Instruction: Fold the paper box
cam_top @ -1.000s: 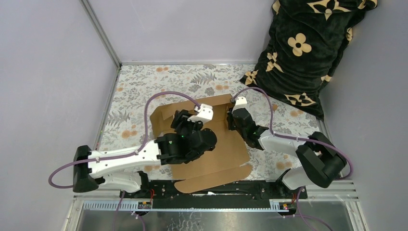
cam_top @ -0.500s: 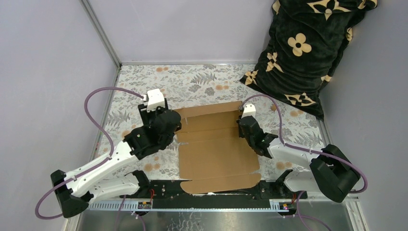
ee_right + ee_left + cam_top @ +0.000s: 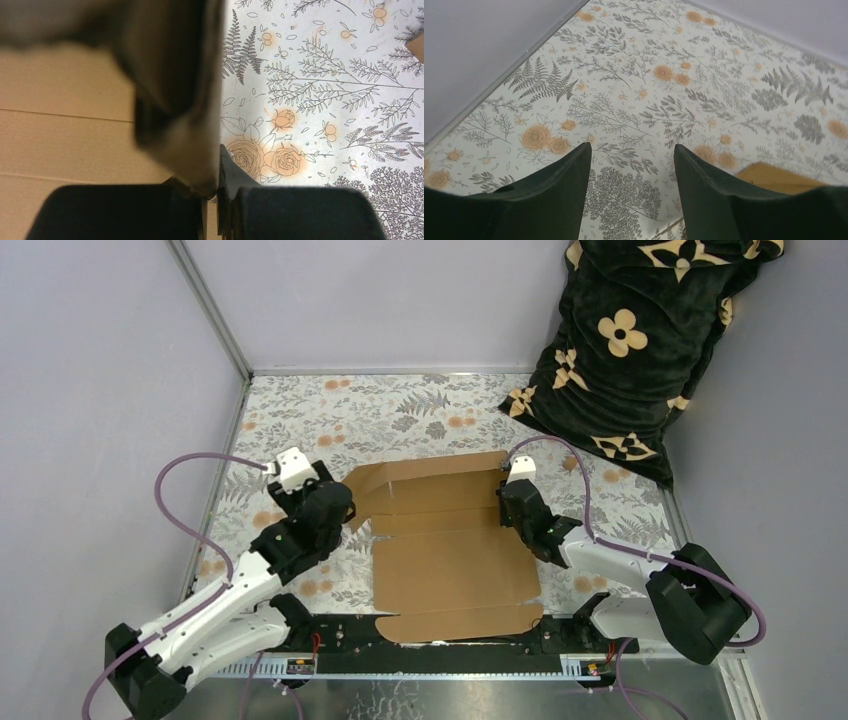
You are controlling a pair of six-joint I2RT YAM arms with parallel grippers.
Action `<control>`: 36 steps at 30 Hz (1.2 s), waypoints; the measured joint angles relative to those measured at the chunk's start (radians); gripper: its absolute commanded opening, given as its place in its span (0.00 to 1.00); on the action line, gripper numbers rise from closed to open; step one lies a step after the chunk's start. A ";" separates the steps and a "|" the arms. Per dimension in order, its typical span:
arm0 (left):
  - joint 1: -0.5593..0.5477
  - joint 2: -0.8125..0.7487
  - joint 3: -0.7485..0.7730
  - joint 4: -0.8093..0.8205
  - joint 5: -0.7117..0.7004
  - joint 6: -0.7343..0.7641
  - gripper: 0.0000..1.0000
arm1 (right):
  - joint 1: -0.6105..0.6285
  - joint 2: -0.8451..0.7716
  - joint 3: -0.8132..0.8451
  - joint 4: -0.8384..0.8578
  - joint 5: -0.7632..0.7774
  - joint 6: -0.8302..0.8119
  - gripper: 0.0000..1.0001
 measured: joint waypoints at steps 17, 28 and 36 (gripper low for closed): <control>0.500 -0.081 -0.291 0.354 0.561 -0.044 0.66 | -0.091 0.034 0.055 -0.051 -0.183 -0.003 0.04; 0.520 -0.120 -0.417 0.622 0.865 -0.025 0.66 | -0.100 0.077 0.081 -0.029 -0.230 -0.008 0.04; 0.520 -0.213 -0.502 0.673 0.952 -0.026 0.67 | -0.119 0.111 0.095 0.003 -0.258 -0.002 0.04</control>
